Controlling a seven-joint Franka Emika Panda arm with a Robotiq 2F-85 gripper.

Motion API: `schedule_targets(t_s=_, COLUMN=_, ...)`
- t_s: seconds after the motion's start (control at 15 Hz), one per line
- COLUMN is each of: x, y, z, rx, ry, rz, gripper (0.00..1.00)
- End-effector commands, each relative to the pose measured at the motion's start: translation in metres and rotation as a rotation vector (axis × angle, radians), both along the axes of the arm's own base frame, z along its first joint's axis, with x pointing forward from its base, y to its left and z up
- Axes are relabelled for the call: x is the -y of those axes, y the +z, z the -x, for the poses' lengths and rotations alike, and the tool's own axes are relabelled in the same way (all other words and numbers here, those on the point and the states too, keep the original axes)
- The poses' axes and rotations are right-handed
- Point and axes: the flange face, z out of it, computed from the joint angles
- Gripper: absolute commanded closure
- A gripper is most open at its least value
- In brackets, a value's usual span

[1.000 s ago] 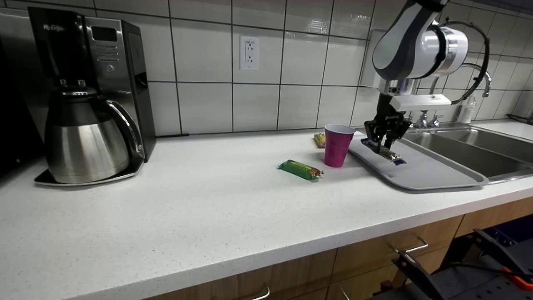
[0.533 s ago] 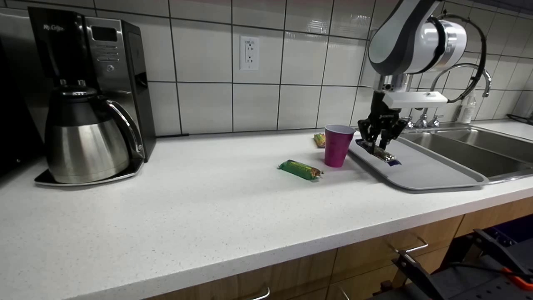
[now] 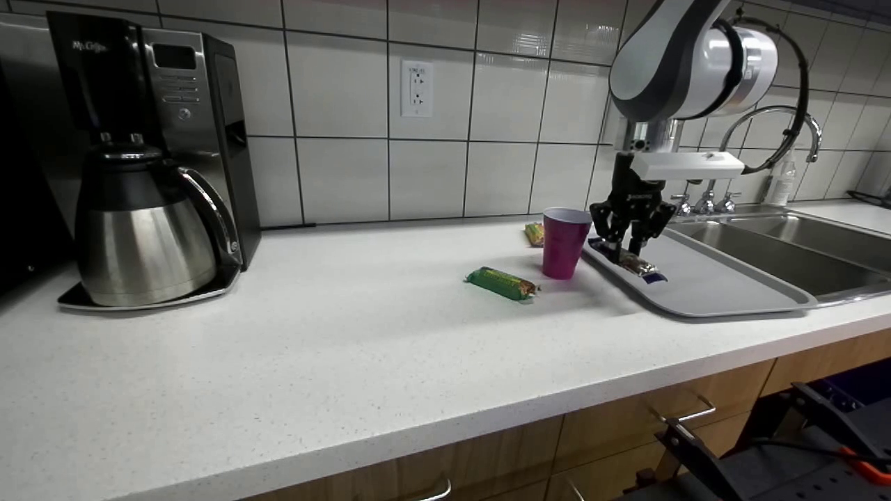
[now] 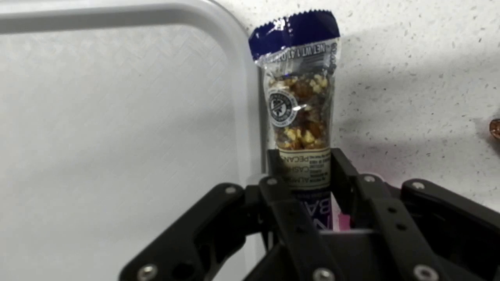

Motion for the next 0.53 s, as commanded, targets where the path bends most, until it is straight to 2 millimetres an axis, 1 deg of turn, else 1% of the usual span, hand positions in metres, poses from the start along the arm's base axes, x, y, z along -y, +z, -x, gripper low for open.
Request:
schedule_targets(t_s=0.0, x=-0.008, y=0.009, z=0.013, rx=-0.021, ry=-0.023, rz=-0.017, gripper=0.92)
schedule_targets(t_s=0.47, x=-0.022, y=-0.001, z=0.023, rx=-0.05, ry=-0.004, rz=-0.031, gripper=0.92)
